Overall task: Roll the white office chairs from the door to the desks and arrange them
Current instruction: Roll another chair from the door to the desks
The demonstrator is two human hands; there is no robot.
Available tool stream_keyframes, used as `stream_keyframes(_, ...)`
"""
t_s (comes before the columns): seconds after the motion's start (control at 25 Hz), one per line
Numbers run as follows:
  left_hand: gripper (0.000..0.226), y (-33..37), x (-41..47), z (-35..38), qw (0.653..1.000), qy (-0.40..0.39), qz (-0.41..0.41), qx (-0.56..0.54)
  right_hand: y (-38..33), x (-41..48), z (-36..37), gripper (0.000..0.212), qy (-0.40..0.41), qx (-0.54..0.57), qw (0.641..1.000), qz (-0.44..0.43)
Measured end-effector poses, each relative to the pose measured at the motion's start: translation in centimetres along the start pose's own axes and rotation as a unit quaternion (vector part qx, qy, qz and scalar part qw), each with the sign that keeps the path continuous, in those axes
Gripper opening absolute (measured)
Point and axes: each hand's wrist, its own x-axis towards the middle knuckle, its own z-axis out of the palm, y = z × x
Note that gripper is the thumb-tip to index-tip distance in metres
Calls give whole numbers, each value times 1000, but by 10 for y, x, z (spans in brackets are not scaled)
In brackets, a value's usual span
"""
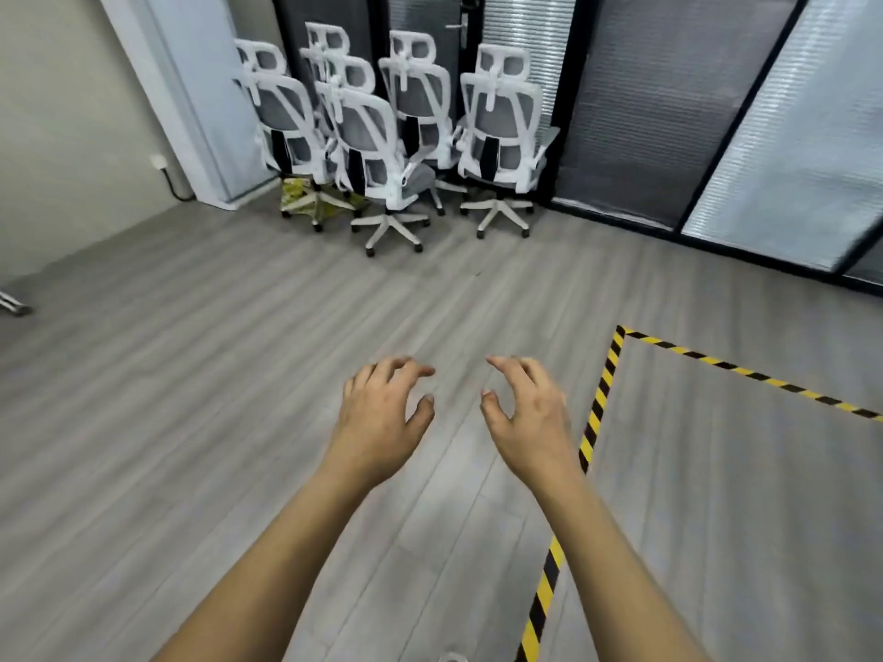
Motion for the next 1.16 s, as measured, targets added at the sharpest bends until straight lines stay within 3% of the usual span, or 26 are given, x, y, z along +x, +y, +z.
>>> stream_keyframes(0.48, 30, -241, 329, -14, 993, 72, -94, 23, -42, 392, 220, 40, -60, 37, 994, -88)
stream_keyframes(0.72, 30, -357, 518, -26, 993, 65, -100, 10, -63, 584, 312, 40, -57, 39, 995, -72)
stream_keyframes(1.16, 31, -541, 881, 2, 993, 36, -110, 32, -38, 971, 491, 40, -44, 70, 993, -80)
